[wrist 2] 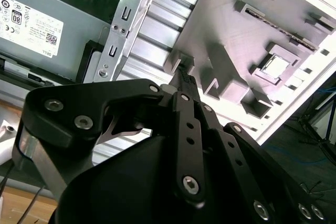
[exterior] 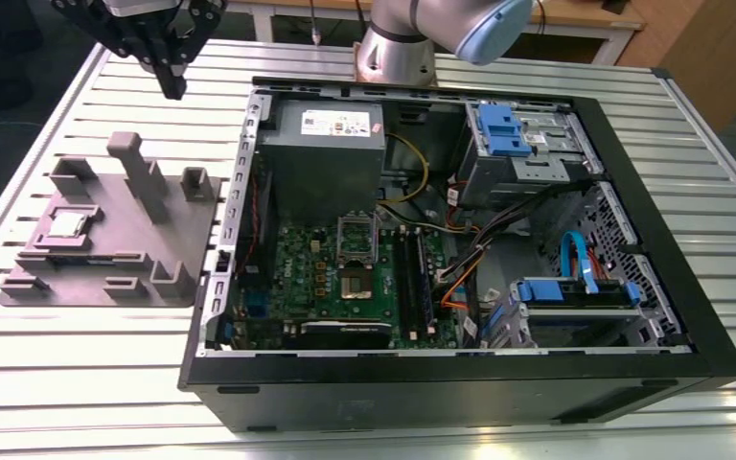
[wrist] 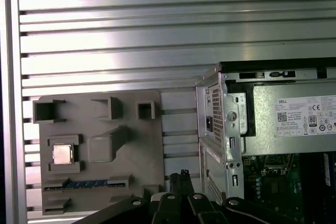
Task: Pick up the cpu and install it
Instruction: 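Reach for the cpu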
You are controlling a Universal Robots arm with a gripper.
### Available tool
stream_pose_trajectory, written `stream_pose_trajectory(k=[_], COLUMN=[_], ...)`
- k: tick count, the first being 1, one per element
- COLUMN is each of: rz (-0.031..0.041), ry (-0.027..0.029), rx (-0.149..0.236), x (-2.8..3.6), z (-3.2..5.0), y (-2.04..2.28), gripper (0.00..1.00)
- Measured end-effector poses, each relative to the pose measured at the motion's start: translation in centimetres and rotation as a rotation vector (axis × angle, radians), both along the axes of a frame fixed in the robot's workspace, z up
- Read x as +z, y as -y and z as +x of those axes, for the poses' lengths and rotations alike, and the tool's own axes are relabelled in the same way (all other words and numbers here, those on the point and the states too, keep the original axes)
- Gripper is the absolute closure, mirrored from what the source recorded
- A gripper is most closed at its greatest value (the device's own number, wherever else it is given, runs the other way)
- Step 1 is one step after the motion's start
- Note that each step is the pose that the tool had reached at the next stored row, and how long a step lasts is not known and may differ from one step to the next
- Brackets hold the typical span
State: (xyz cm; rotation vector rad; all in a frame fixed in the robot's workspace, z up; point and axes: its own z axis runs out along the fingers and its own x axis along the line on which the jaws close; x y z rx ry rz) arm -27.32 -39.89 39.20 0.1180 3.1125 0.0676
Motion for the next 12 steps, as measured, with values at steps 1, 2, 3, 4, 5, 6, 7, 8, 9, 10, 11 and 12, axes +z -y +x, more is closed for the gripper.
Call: stream_pose_trajectory(k=[1, 2, 3, 4, 5, 6, 7, 8, 9, 10, 11, 12], rz=[0.0000, 0.0000, 0.0000, 0.0000, 0.0000, 0.0000, 0.0000, 0.0000, 0.0000, 0.0000, 0.0000, 0.0000], ry=[0.0000, 0.0000, 0.0000, 0.0000, 0.0000, 0.0000, 0.0000, 0.0000, 0.0000, 0.0000, 0.0000, 0.0000], rx=[0.000, 0.000, 0.000, 0.000, 0.000, 0.000, 0.000, 0.000, 0.000, 0.000, 0.000, 0.000], x=[0.00, 0.00, 0.00, 0.00, 0.00, -0.01, -0.01, -0.01, -0.01, -0.01, -0.01, -0.01], z=[-0.02, -0.03, -0.05, -0.07, -0.27, -0.86, -0.88, -0.90, -0.92, -0.94, -0.96, -0.97], y=[0.00, 0.00, 0.00, 0.00, 0.00, 0.00, 0.00, 0.00, 0.00, 0.00, 0.00, 0.00], gripper=[0.90, 0.90, 0.90, 0.90, 0.90, 0.90, 0.90, 0.90, 0.90, 0.90, 0.90, 0.90])
